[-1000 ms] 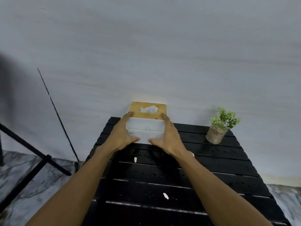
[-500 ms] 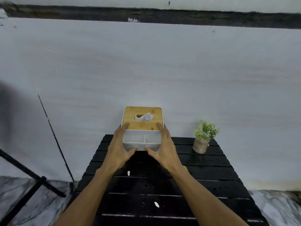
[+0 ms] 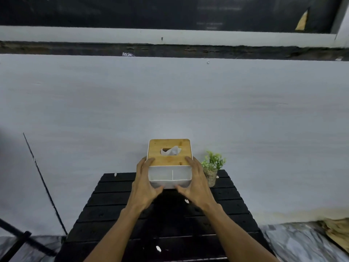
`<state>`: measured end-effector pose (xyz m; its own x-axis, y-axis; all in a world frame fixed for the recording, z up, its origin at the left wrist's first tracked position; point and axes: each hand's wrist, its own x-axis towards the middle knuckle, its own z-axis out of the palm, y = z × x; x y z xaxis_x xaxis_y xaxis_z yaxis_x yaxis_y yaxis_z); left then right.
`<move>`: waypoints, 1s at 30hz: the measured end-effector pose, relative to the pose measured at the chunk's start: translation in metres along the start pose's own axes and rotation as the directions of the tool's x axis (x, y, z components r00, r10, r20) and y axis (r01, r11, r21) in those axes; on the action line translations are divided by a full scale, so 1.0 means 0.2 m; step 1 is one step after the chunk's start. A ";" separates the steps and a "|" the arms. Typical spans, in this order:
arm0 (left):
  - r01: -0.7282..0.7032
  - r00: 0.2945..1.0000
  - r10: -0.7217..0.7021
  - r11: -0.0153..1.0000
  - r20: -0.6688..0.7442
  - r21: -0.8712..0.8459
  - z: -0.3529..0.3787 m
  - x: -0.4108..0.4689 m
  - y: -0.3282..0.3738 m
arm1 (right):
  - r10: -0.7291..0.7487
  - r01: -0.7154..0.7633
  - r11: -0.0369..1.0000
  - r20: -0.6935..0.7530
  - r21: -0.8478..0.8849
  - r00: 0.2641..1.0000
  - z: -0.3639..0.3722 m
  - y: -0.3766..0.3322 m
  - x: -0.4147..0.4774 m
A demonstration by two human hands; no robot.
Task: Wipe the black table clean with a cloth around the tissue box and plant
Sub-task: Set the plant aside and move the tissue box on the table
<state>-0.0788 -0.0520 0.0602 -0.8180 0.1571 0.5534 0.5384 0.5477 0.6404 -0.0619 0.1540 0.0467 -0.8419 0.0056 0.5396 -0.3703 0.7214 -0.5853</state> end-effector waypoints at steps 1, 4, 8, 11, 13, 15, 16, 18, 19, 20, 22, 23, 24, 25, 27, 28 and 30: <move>0.017 1.000 -0.017 1.000 0.014 -0.002 0.02 0.00 -0.01 | 0.018 -0.018 1.000 0.014 0.001 1.000 0.00 0.03 0.00; 0.071 0.997 -0.071 0.997 0.040 0.006 0.09 0.00 -0.06 | 0.056 -0.057 0.998 0.063 0.012 0.996 0.02 0.11 -0.01; 0.110 0.991 -0.111 0.994 0.069 0.018 0.15 0.02 -0.11 | 0.092 -0.094 0.995 0.103 0.016 0.991 0.04 0.18 0.01; 0.131 0.987 -0.133 0.991 0.087 0.030 0.17 0.05 -0.14 | 0.112 -0.116 0.993 0.130 0.026 0.985 0.06 0.21 0.04; 0.144 0.984 -0.147 0.989 0.099 0.035 0.19 0.06 -0.16 | 0.129 -0.136 0.990 0.148 0.036 0.980 0.07 0.22 0.05; 0.168 0.979 -0.170 0.985 0.112 0.028 0.21 0.06 -0.18 | 0.139 -0.147 0.988 0.162 0.041 0.977 0.08 0.24 0.06; 0.176 0.977 -0.178 0.984 0.118 0.029 0.21 0.06 -0.19 | 0.144 -0.153 0.987 0.170 0.040 0.975 0.08 0.24 0.06; 0.190 0.973 -0.192 0.981 0.127 0.031 0.22 0.05 -0.20 | 0.156 -0.165 0.986 0.183 0.037 0.971 0.10 0.26 0.05; 0.199 0.971 -0.201 0.980 0.130 0.028 0.23 0.05 -0.20 | 0.164 -0.174 0.984 0.183 0.039 0.969 0.11 0.27 0.05; 0.204 0.970 -0.206 0.979 0.132 0.023 0.23 0.05 -0.20 | 0.172 -0.182 0.982 0.178 0.043 0.969 0.11 0.27 0.05; 0.202 0.970 -0.203 0.979 0.134 0.016 0.24 0.05 -0.19 | 0.179 -0.190 0.981 0.171 0.049 0.969 0.11 0.27 0.05; 0.203 0.970 -0.203 0.979 0.137 0.015 0.24 0.05 -0.19 | 0.179 -0.190 0.981 0.172 0.050 0.969 0.11 0.27 0.05; 0.207 0.968 -0.207 0.978 0.143 0.017 0.24 0.05 -0.19 | 0.180 -0.191 0.980 0.173 0.049 0.968 0.11 0.27 0.05; 0.213 0.966 -0.213 0.977 0.148 0.018 0.24 0.05 -0.19 | 0.183 -0.194 0.980 0.175 0.048 0.967 0.11 0.28 0.06; 0.223 0.962 -0.224 0.975 0.155 0.021 0.24 0.05 -0.19 | 0.194 -0.206 0.977 0.185 0.047 0.963 0.11 0.27 0.06; 0.224 0.962 -0.225 0.974 0.155 0.021 0.24 0.04 -0.19 | 0.198 -0.210 0.977 0.190 0.048 0.962 0.11 0.27 0.06; 0.232 0.960 -0.230 0.973 0.159 0.009 0.23 0.05 -0.19 | 0.207 -0.220 0.974 0.194 0.045 0.959 0.12 0.27 0.06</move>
<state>-0.1158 -0.0338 0.0168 -0.9414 0.1553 0.2994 0.3325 0.5766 0.7464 -0.1006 0.1763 0.0077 -0.9602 0.0206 0.2784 -0.1934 0.6702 -0.7165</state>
